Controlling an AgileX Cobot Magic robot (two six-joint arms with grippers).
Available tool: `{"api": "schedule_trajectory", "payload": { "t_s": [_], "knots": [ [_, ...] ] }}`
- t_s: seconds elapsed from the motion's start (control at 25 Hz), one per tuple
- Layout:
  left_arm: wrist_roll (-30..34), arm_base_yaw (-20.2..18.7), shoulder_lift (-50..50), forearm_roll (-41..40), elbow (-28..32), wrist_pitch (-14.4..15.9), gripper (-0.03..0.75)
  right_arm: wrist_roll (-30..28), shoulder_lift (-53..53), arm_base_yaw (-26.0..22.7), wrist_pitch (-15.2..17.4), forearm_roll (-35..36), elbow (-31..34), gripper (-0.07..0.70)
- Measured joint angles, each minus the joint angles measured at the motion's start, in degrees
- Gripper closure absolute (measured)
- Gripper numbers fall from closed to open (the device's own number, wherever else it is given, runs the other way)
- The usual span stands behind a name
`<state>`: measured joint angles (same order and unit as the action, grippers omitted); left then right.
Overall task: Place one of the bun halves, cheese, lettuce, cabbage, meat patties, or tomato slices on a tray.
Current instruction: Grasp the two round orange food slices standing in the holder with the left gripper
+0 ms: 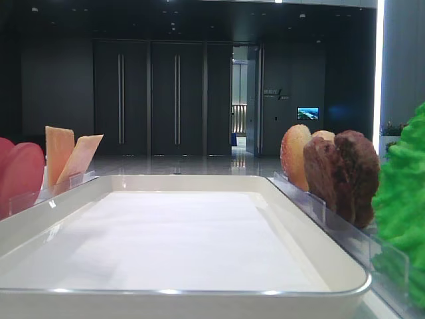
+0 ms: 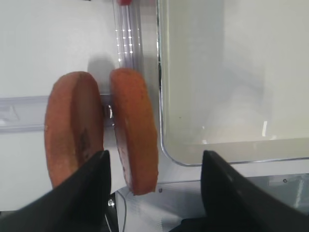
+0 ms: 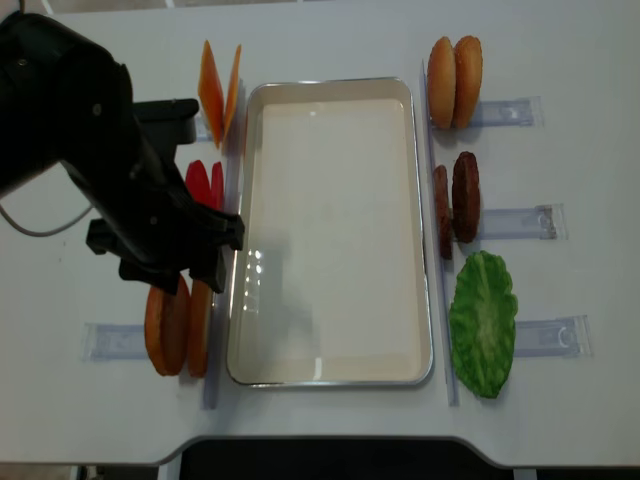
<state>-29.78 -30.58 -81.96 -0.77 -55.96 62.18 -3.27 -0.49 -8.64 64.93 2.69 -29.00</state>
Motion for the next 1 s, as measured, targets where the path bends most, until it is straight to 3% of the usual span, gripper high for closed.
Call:
{"api": "schedule_trajectory", "payload": {
  "t_s": [1.0],
  "knots": [
    [-0.7,-1.5,-8.3,-2.1,0.0,-0.1,0.264,0.0,0.0,0.0,0.0,0.0,0.0,0.047]
  ]
}}
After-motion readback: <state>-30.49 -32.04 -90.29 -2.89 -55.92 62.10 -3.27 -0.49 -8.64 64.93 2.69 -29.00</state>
